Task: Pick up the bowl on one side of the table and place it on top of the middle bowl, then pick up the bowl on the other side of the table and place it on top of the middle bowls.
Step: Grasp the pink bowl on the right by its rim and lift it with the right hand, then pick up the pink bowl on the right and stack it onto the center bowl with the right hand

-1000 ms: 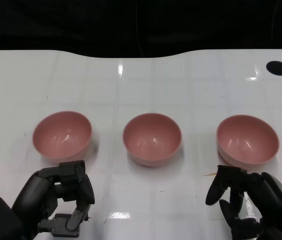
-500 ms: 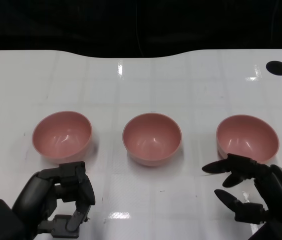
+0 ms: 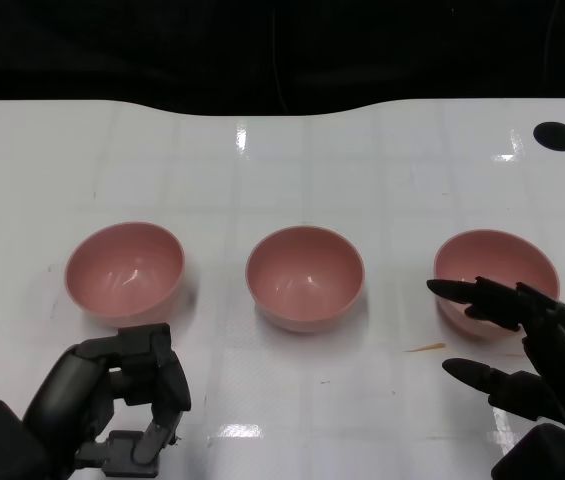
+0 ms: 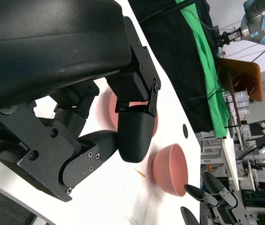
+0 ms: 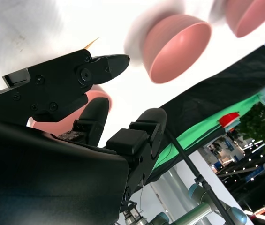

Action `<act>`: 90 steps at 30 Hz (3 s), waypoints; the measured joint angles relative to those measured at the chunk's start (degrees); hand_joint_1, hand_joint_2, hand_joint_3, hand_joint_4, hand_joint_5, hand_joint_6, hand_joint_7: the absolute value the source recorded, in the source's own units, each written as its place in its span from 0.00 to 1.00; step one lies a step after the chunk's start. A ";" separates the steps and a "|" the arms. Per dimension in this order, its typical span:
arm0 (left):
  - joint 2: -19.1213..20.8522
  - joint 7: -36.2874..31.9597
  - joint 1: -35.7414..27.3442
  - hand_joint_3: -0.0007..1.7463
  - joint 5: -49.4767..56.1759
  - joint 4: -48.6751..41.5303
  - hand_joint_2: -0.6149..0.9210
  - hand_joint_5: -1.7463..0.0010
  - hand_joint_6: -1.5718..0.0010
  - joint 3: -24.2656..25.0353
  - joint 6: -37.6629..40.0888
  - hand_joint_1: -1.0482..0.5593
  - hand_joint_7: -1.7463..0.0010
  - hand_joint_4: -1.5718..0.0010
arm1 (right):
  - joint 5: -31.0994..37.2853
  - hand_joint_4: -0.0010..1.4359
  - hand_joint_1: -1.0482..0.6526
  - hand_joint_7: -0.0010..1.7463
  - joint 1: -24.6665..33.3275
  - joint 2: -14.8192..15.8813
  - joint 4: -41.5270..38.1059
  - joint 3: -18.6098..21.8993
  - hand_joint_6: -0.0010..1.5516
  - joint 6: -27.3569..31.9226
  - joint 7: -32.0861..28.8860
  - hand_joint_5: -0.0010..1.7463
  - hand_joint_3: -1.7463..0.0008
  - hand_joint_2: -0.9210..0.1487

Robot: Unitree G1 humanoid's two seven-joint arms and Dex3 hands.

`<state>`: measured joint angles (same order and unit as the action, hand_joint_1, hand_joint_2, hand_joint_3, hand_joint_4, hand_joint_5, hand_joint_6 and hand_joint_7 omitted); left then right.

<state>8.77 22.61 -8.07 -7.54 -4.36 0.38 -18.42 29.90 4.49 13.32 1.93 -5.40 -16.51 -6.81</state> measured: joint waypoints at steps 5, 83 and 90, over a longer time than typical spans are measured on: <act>0.00 0.00 -0.15 0.73 -0.11 0.65 0.69 0.03 0.48 0.00 0.70 0.51 0.14 0.47 | 2.69 0.13 0.39 0.05 -0.79 0.65 2.55 0.07 0.26 4.63 1.12 0.38 0.99 0.08; -0.17 -1.57 -1.35 0.74 0.49 4.64 0.65 0.04 0.48 -0.24 2.90 0.51 0.14 0.46 | 21.79 0.65 0.52 0.90 -29.23 5.84 -44.91 -20.01 0.48 8.53 -26.87 1.00 0.46 0.41; -0.19 -1.57 -1.35 0.74 0.37 4.63 0.66 0.04 0.48 -0.27 2.65 0.52 0.14 0.46 | 19.45 0.65 0.53 0.95 -28.97 6.52 -38.62 -19.61 0.45 8.10 -22.71 1.00 0.48 0.36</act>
<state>8.58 21.04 -9.43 -7.17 0.27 0.11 -15.77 49.35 -24.48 19.84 -36.69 -25.00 -8.42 -29.52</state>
